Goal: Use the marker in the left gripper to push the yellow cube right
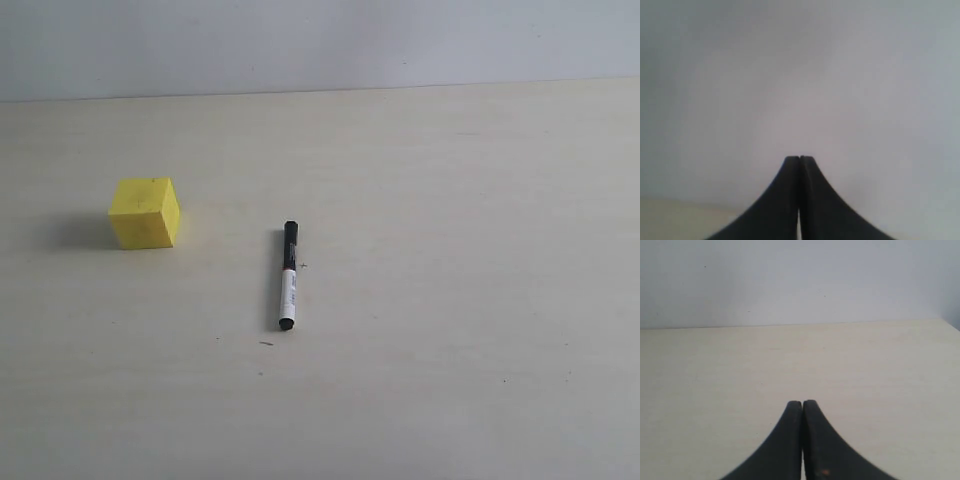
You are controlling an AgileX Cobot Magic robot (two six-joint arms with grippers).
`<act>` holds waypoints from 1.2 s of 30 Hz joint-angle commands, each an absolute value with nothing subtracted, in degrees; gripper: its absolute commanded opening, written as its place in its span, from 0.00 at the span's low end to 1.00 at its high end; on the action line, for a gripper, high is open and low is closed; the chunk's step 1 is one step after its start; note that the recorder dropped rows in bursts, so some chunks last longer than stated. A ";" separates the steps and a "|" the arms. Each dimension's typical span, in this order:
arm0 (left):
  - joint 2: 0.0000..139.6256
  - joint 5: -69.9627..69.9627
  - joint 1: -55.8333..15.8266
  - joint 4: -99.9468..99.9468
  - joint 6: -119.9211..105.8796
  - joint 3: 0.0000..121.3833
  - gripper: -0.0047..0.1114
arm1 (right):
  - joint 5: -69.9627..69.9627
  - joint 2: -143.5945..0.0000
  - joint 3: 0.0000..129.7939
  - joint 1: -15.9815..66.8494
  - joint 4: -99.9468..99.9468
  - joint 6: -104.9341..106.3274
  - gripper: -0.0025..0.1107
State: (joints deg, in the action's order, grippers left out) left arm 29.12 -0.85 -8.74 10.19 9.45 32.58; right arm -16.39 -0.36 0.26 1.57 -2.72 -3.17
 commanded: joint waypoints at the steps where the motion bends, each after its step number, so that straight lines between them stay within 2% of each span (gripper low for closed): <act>1: 48.91 20.47 -8.65 10.98 4.56 42.97 0.04 | -15.51 0.00 0.00 1.21 -3.11 -3.07 0.02; 7: 70.05 48.49 -9.43 11.52 4.56 56.18 0.04 | -15.50 0.00 0.00 1.21 -2.92 -3.07 0.02; 10: 76.81 54.92 -12.98 10.05 3.36 59.92 0.04 | -15.50 0.00 0.00 1.21 -2.92 -3.07 0.02; 17: 84.26 55.21 -30.95 -9.66 26.35 63.16 0.04 | -15.50 0.00 0.00 1.21 -2.92 -3.07 0.02; 22: 91.32 55.09 -40.70 -12.46 32.75 68.36 0.04 | -15.50 0.00 0.00 1.21 -2.92 -3.07 0.02; 27: 98.68 55.10 -43.43 -9.60 34.58 75.17 0.04 | -15.50 0.00 0.00 1.21 -2.92 -3.07 0.02; 36: 113.39 54.58 -43.96 -5.43 34.58 83.35 0.04 | -15.50 0.00 0.00 1.21 -2.92 -3.07 0.02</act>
State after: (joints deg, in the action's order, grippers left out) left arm 110.00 55.02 -43.63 -5.98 34.02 81.74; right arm -16.28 -0.36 0.26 1.57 -2.72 -3.17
